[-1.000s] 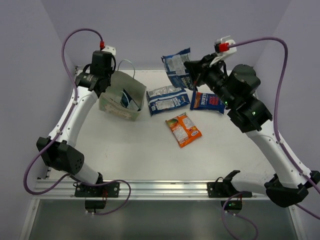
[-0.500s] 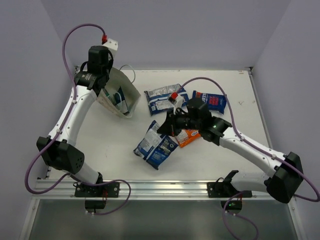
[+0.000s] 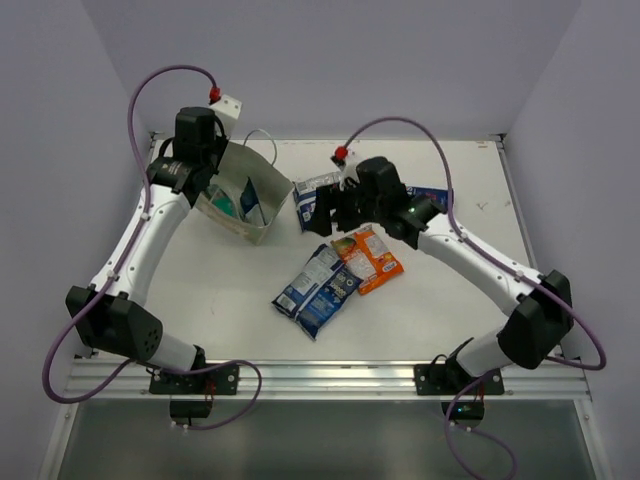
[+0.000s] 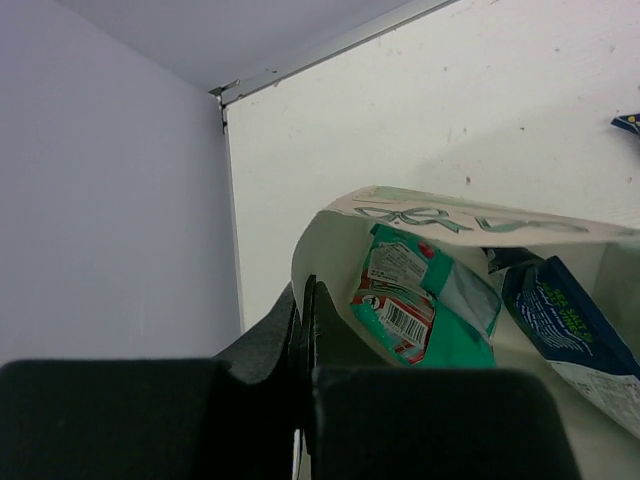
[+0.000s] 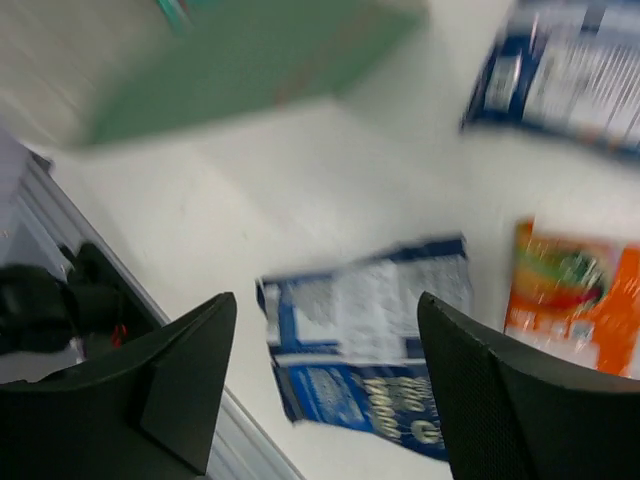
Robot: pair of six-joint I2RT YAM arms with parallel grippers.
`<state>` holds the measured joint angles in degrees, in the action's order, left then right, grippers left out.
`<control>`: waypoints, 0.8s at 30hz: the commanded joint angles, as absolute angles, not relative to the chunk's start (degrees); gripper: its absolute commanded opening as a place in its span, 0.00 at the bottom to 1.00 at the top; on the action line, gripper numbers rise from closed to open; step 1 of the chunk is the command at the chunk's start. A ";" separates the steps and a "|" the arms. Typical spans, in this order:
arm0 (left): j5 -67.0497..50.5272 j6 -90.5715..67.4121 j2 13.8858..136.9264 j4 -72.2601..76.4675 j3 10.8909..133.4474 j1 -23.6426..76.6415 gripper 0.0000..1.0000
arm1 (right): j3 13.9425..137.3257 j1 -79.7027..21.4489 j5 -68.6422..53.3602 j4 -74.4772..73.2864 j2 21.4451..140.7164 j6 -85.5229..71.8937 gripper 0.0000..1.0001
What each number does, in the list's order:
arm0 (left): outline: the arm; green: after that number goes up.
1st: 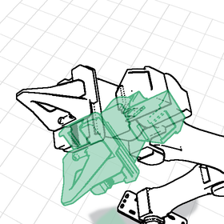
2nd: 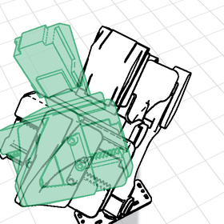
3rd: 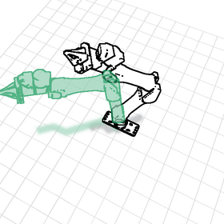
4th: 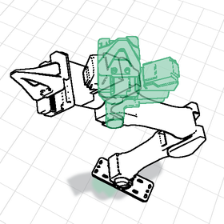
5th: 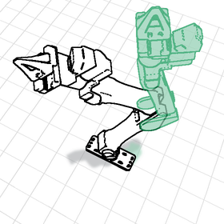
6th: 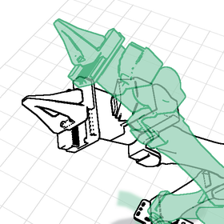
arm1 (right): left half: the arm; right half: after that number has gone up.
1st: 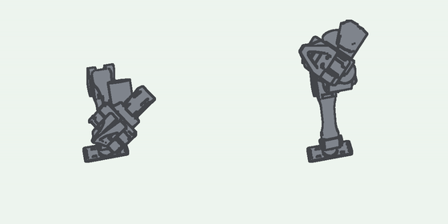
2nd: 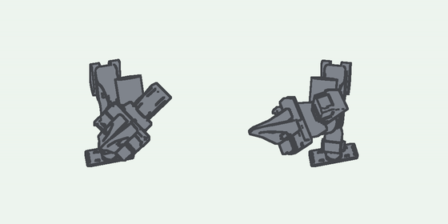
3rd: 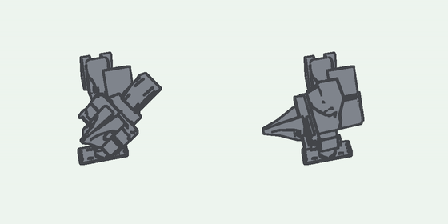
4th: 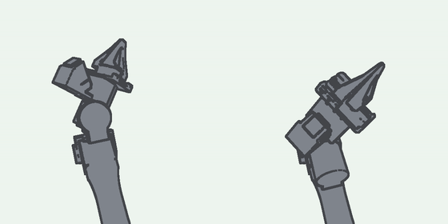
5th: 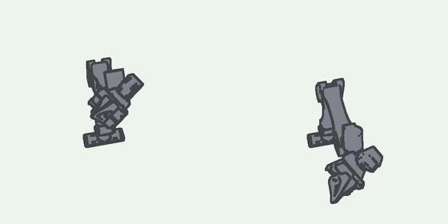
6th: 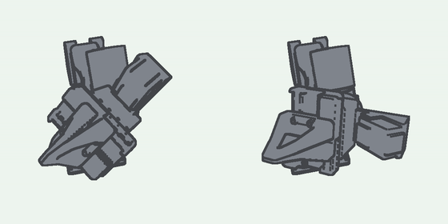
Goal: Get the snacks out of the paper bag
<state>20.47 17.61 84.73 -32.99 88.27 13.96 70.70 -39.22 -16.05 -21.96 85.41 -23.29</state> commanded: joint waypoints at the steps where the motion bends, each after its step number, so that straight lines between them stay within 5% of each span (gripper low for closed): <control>1: 18.54 17.41 82.27 -30.85 89.65 14.50 0.00 | 86.17 -41.30 -5.73 -24.78 79.28 -15.57 0.76; 13: 19.43 14.77 83.50 -33.31 92.55 16.17 0.00 | 117.49 -51.15 -0.53 -24.96 103.59 -10.11 0.68; 24: 18.20 13.10 82.79 -33.75 93.52 16.96 0.00 | 116.81 -51.59 7.45 -22.24 115.66 -12.65 0.67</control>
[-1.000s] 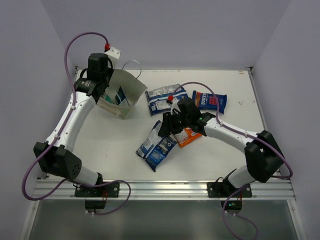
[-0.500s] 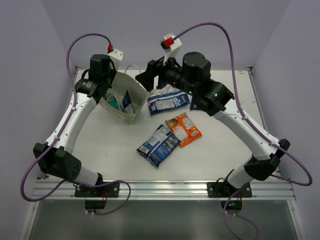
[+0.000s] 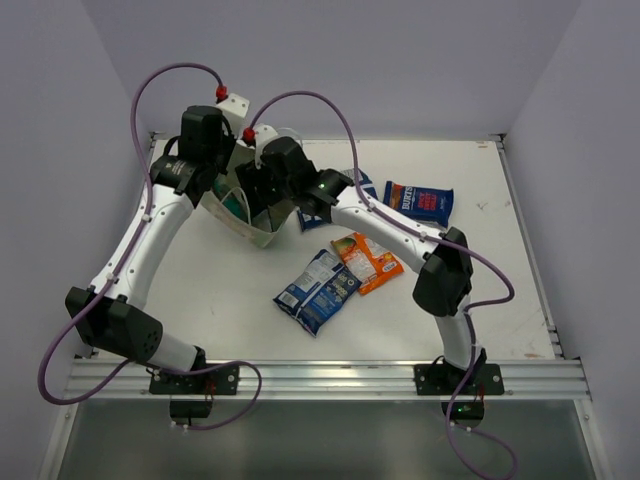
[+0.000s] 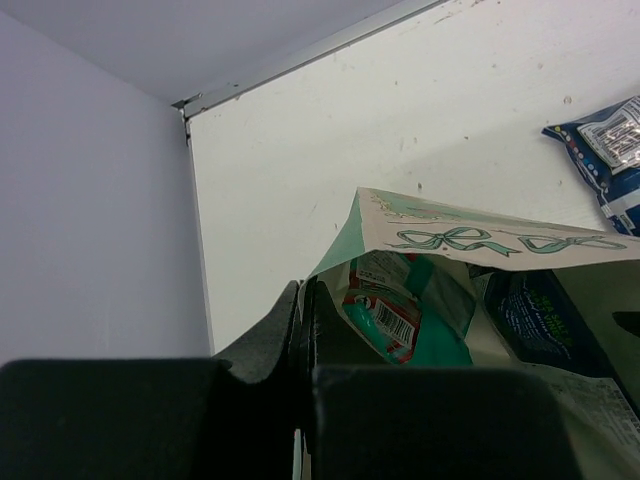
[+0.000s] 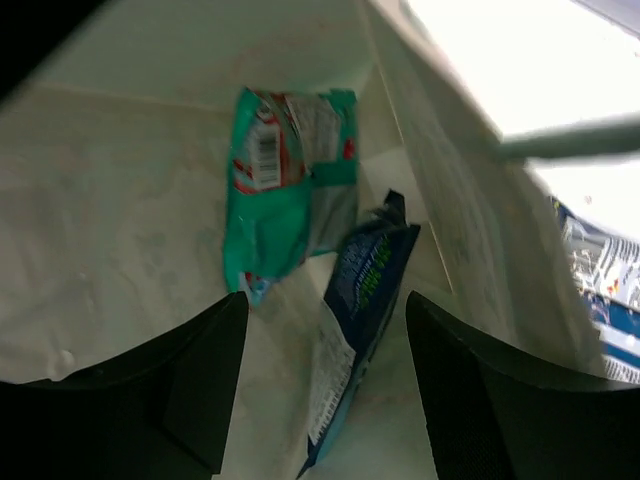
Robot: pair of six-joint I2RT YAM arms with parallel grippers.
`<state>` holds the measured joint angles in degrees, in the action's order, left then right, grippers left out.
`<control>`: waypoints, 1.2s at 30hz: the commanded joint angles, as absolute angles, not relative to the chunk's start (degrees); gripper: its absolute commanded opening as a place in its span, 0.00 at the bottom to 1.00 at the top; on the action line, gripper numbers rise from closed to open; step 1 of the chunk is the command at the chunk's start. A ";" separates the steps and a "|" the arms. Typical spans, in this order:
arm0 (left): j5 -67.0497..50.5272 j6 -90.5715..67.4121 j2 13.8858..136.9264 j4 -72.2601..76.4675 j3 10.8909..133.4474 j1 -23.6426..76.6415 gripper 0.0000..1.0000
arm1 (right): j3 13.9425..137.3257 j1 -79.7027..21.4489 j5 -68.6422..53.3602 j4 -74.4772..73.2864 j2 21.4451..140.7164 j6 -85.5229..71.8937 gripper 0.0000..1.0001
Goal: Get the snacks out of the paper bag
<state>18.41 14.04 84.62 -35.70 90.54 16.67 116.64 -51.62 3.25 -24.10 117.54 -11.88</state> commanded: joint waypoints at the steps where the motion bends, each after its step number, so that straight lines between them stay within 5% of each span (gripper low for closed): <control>1: 18.02 12.83 82.62 -33.75 93.60 16.96 0.00 | 115.59 -51.59 8.25 -22.24 116.10 -12.83 0.68; 9: 14.42 11.69 81.56 -34.10 93.25 16.96 0.00 | 113.64 -50.89 9.24 -22.85 121.64 -14.85 0.72; 14: 13.45 11.16 80.68 -34.01 92.55 16.96 0.00 | 114.08 -50.71 3.70 -20.83 124.36 -14.33 0.64; 15: 13.62 11.08 80.60 -34.01 92.46 16.96 0.00 | 114.34 -50.71 3.52 -20.83 124.63 -14.24 0.59; 19: 15.64 11.07 80.25 -34.01 91.41 16.96 0.00 | 112.95 -50.71 2.38 -18.29 121.65 -12.57 0.10; 21: 17.22 10.99 80.07 -33.84 90.53 16.96 0.00 | 113.46 -50.71 1.94 -17.93 117.88 -10.91 0.00; 36: 22.32 10.02 80.33 -33.40 89.91 16.96 0.00 | 106.10 -50.71 -1.41 -13.62 91.07 -3.60 0.00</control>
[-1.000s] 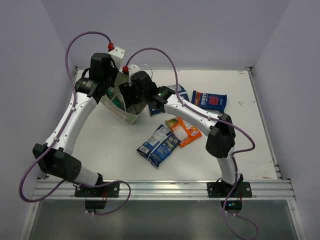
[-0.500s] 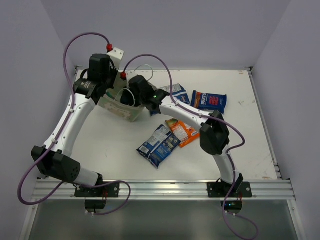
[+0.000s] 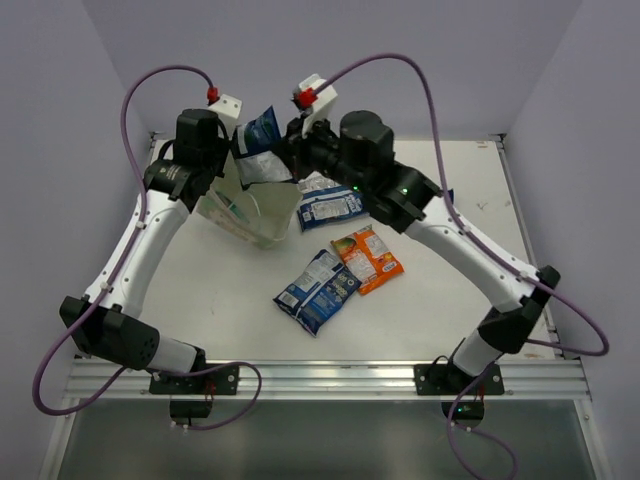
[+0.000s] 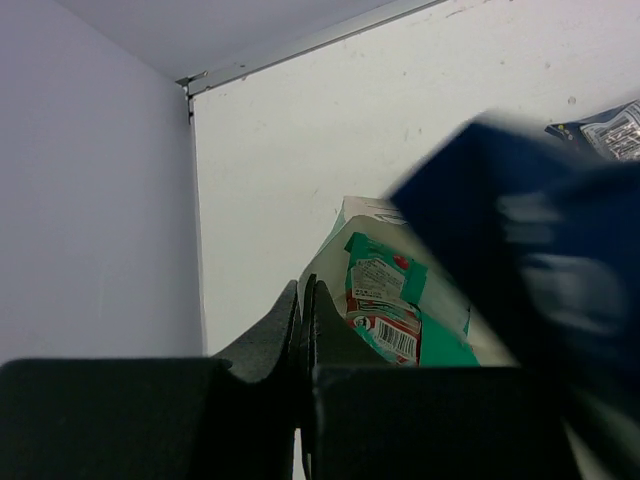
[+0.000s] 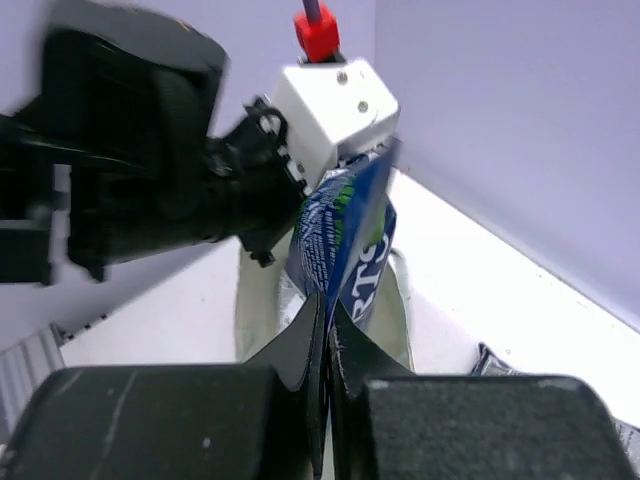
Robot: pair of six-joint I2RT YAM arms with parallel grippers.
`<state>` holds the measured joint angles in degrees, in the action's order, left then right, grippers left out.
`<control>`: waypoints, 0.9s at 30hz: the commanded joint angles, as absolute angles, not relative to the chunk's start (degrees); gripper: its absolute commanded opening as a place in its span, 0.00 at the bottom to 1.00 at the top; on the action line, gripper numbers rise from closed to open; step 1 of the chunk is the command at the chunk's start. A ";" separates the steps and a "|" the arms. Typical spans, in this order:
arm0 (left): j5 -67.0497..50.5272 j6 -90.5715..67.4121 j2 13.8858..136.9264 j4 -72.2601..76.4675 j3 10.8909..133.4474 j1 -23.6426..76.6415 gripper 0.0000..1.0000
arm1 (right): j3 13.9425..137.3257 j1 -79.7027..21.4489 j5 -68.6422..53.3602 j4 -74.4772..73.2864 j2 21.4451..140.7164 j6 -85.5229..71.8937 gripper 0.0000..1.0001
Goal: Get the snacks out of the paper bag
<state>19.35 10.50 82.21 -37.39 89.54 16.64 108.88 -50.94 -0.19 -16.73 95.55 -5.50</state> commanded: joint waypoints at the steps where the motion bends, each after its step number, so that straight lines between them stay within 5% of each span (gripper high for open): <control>1: 22.93 10.19 80.42 -33.40 89.91 16.96 0.00 | 105.04 -50.45 -0.97 -13.62 87.57 -3.52 0.00; 15: 25.40 10.72 83.76 -32.34 92.64 16.96 0.00 | 65.53 -18.74 1.59 -16.44 53.81 -24.51 0.00; 21: 23.64 11.16 84.11 -31.99 93.86 16.96 0.00 | 52.23 -2.47 -19.75 -7.94 55.89 -39.27 0.00; 27: 23.12 10.90 84.38 -32.96 95.62 16.96 0.00 | 40.64 4.91 -23.74 2.81 59.68 -51.32 0.00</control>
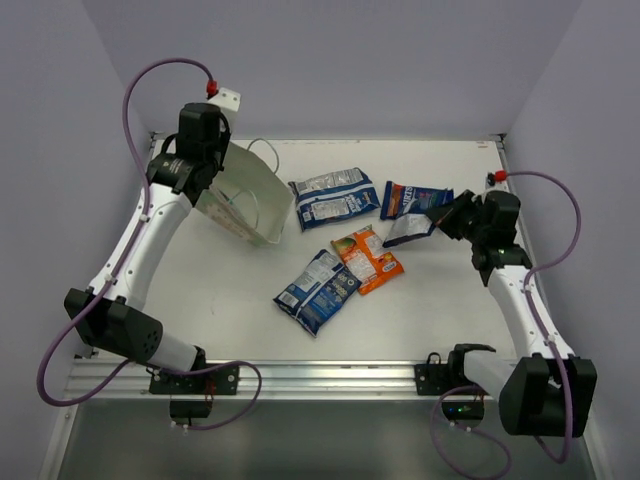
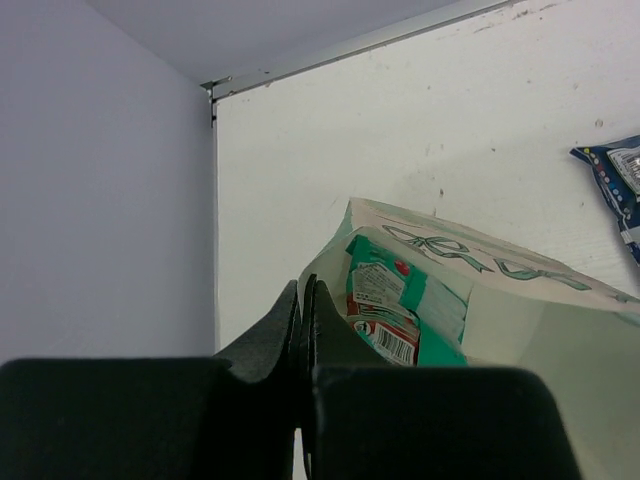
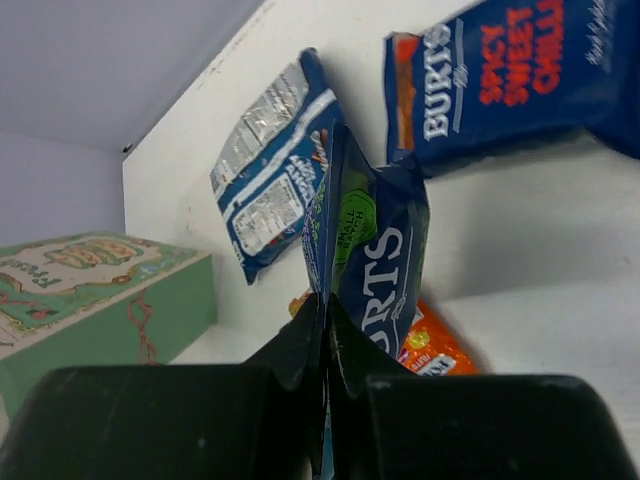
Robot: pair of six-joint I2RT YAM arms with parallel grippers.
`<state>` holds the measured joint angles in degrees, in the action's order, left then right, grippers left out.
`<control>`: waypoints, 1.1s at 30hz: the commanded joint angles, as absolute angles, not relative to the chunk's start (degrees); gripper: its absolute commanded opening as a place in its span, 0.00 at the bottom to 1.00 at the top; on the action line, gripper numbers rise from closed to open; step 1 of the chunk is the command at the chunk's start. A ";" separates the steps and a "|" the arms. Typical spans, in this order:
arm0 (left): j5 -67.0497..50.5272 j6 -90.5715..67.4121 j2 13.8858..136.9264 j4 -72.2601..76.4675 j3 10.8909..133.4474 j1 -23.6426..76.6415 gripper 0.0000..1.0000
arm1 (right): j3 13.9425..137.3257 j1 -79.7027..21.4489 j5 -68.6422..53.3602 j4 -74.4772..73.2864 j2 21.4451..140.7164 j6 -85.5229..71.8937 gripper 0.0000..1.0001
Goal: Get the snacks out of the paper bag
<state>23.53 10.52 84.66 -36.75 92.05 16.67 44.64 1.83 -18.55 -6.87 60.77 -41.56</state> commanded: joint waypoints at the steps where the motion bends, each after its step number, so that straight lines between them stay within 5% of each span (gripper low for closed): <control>1: 22.68 10.64 84.46 -33.05 95.71 16.96 0.00 | 39.30 6.66 -22.34 1.68 59.59 -51.94 0.04; 5: 20.48 10.72 84.29 -33.31 95.54 16.96 0.00 | 37.26 9.05 -9.69 -12.01 55.91 -51.78 0.49; 6: 20.39 11.42 84.37 -33.31 95.62 16.96 0.00 | 39.53 9.05 -5.06 -19.18 55.29 -51.42 0.79; 9: 21.79 12.82 84.64 -33.40 95.89 16.96 0.00 | 47.59 8.88 -2.21 -27.04 53.00 -46.95 0.98; 12: 21.62 14.32 84.29 -32.96 95.54 16.96 0.00 | 56.29 4.68 -2.55 -26.11 52.56 -40.01 0.99; 21: 14.07 18.80 80.87 -31.64 89.92 17.49 0.00 | 76.16 -31.44 -8.27 -15.63 64.23 -17.24 0.90; 25: 11.25 20.04 78.93 -31.47 86.84 17.49 0.00 | 83.57 -46.02 -4.40 -15.03 73.81 -9.33 0.80; 33: 7.47 21.71 71.99 -28.21 80.69 17.58 0.00 | 93.16 -55.10 -1.85 -13.88 90.60 -3.08 0.56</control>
<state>10.20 19.33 75.88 -33.87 81.36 17.32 87.88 -53.78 -4.64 -15.27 87.94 -8.38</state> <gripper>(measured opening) 0.013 0.571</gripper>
